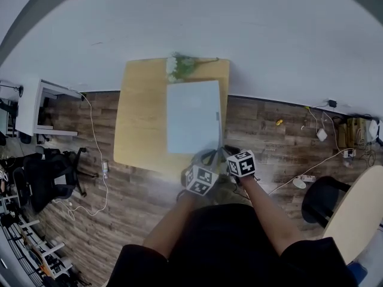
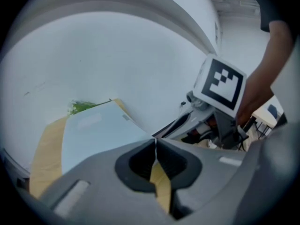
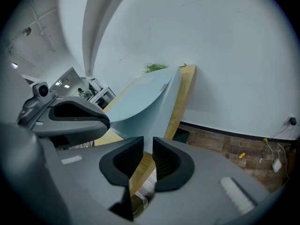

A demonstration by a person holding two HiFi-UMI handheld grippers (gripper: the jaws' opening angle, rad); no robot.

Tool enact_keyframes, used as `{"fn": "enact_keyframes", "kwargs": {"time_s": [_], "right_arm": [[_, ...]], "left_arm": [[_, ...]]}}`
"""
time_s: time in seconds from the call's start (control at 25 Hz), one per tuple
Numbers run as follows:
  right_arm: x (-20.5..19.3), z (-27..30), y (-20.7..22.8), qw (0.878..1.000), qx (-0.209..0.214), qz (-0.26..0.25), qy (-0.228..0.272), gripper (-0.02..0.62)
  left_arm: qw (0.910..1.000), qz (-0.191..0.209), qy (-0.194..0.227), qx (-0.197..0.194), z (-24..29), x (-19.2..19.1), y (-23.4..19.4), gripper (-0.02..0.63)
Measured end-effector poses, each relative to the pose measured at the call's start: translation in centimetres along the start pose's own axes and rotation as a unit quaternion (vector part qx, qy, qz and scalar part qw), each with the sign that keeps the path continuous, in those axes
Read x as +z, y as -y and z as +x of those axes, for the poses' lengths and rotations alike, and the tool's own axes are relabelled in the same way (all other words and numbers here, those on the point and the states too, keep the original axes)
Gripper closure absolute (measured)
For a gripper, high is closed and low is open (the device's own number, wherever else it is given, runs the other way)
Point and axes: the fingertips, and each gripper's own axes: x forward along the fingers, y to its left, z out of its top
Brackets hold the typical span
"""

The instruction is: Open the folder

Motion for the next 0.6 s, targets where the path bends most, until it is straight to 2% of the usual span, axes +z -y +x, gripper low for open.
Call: {"fn": "enact_keyframes", "kwargs": {"time_s": [0.2, 0.4, 0.6], "right_arm": [[0.3, 0.1, 0.1, 1.000, -0.008, -0.020, -0.016, 0.528], [0.3, -0.1, 0.1, 1.000, -0.016, -0.012, -0.018, 0.528], [0.0, -0.3, -0.1, 0.999, -0.026, -0.035, -0.020, 0.528]], "left_arm": [[0.9991, -0.039, 0.014, 0.001, -1.0, 1.1, -0.9, 0.600], [0.9966, -0.077, 0.031, -0.002, -2.1, 2.0, -1.4, 0.603], [0.9956, -0.078, 0.052, 0.001, -3.4, 2.7, -1.0, 0.600]]}}
